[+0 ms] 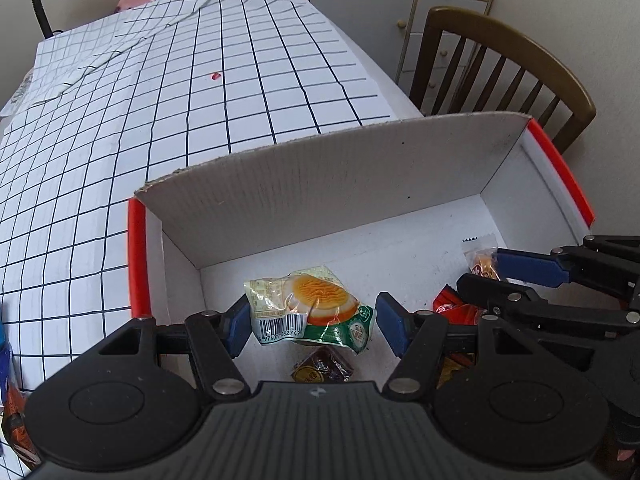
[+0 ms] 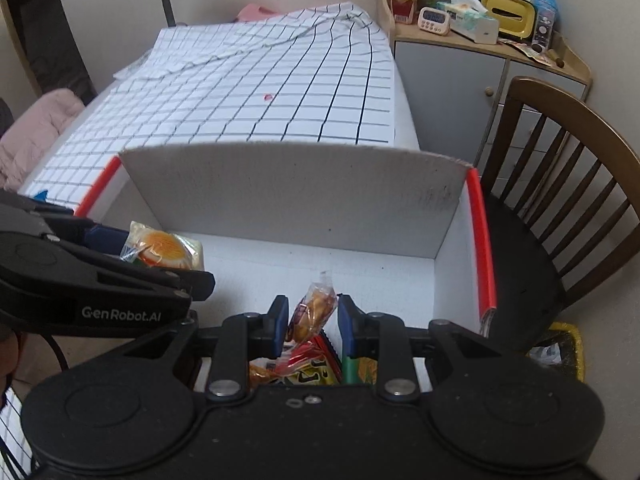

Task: Organize snacks
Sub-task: 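Carry the pastry packet and candy into the red-edged box and open both tools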

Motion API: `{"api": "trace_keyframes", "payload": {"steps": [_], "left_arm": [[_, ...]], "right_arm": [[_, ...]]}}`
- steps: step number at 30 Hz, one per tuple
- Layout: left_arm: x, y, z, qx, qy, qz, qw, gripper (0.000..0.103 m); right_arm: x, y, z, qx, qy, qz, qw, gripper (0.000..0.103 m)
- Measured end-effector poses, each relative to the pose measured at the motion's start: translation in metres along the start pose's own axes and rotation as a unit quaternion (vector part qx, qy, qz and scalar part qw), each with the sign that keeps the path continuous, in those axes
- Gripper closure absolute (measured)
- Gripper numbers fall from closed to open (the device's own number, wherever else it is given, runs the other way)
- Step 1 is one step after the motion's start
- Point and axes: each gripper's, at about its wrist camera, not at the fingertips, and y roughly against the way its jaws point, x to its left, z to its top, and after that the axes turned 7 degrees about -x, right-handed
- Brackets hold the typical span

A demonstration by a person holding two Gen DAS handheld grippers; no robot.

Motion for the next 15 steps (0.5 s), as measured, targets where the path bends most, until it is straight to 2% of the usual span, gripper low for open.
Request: {"api": "trace_keyframes", "payload": {"steps": [6, 15], "left_arm": [[-0.0034, -0.0089, 0.0002, 0.016, -0.008, 0.003, 0.9998, 0.038], [-0.0029, -0.008, 0.0003, 0.021, 0.001, -0.007, 0.9998, 0.036]], "right_arm": [[0.0012, -0.0039, -0.0029, 0.011, 0.003, 0.001, 1.0, 0.078], [-0.0036, 0.0039, -0.0064, 0.009, -0.009, 0.011, 1.0, 0.072]]}}
